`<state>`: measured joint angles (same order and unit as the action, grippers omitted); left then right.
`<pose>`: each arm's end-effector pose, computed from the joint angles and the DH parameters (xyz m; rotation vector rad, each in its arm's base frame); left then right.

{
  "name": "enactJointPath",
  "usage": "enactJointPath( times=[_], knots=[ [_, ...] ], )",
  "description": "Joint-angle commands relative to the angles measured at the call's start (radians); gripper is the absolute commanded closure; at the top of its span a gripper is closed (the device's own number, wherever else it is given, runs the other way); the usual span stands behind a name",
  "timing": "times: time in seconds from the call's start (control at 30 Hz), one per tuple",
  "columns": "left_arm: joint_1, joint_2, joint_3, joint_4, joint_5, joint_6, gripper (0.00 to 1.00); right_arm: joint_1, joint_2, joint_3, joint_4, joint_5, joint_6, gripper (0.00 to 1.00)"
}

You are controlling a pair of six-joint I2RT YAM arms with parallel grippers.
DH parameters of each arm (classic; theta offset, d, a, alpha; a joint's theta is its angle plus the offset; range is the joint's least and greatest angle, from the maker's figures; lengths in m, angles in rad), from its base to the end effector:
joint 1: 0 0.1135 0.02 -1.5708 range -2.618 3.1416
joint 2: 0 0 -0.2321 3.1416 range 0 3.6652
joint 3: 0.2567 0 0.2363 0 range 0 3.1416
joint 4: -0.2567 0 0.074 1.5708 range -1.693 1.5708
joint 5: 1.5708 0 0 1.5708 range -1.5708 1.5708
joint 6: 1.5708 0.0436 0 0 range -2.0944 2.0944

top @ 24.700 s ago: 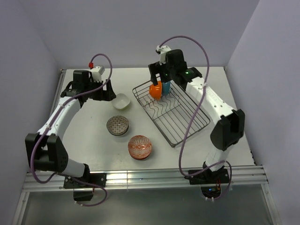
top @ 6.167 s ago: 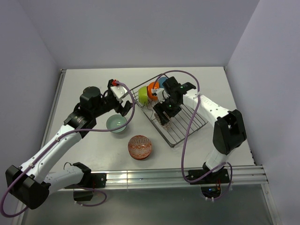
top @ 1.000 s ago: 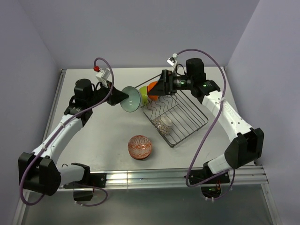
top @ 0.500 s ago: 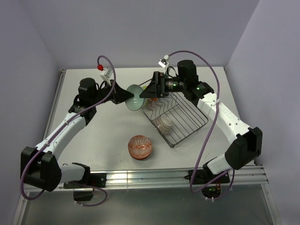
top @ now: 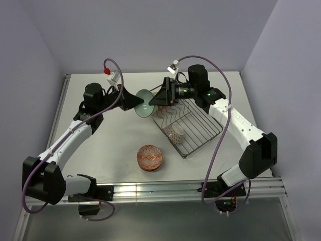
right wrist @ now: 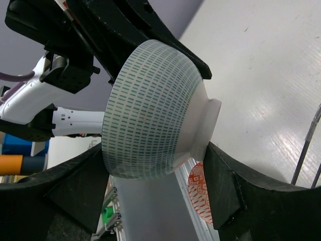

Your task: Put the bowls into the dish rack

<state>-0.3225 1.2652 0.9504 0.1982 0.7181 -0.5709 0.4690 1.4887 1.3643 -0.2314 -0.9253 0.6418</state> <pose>0.2680 -0.1198 0.3087 0.3592 1.7894 -1.2513 0.2779 0.1798 0.3411 -0.5209 2.0627 1.5887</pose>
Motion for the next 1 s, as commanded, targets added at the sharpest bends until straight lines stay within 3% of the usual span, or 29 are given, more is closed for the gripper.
enactJointPath(
  times=[0.0,0.07,0.13,0.23,0.37,0.43,0.5,0.67,0.8,0.97],
  knots=[
    [-0.006,-0.009,0.059,0.078,0.027,-0.017,1.00,0.002,0.002,-0.010,0.078,-0.053,0.024,0.45],
    [-0.006,-0.009,0.059,0.073,0.027,-0.009,1.00,-0.003,0.002,-0.014,0.092,-0.073,0.038,0.55],
    [-0.006,-0.009,0.057,0.067,0.029,-0.004,1.00,-0.007,0.005,-0.010,0.104,-0.093,0.056,0.76],
    [-0.006,-0.009,0.060,0.046,0.026,0.009,0.89,-0.020,0.010,0.002,0.113,-0.124,0.070,1.00],
    [-0.006,-0.004,0.073,0.000,0.029,0.028,0.58,-0.053,-0.005,0.009,0.089,-0.132,0.047,1.00],
    [-0.006,-0.006,0.080,-0.028,0.021,0.049,0.48,-0.087,-0.010,0.012,0.064,-0.142,0.004,1.00],
    [-0.006,-0.012,0.090,-0.077,-0.002,0.069,0.38,-0.110,-0.016,0.027,-0.044,-0.129,-0.066,1.00],
    [-0.001,-0.033,0.097,-0.141,-0.005,0.131,0.18,-0.208,-0.024,0.108,-0.390,-0.075,-0.417,1.00],
    [-0.001,-0.047,0.103,-0.184,-0.003,0.173,0.15,-0.273,-0.033,0.144,-0.615,0.070,-0.788,1.00],
    [-0.001,-0.056,0.090,-0.177,0.000,0.178,0.14,-0.285,-0.030,0.110,-0.735,0.221,-0.959,1.00]
  ],
)
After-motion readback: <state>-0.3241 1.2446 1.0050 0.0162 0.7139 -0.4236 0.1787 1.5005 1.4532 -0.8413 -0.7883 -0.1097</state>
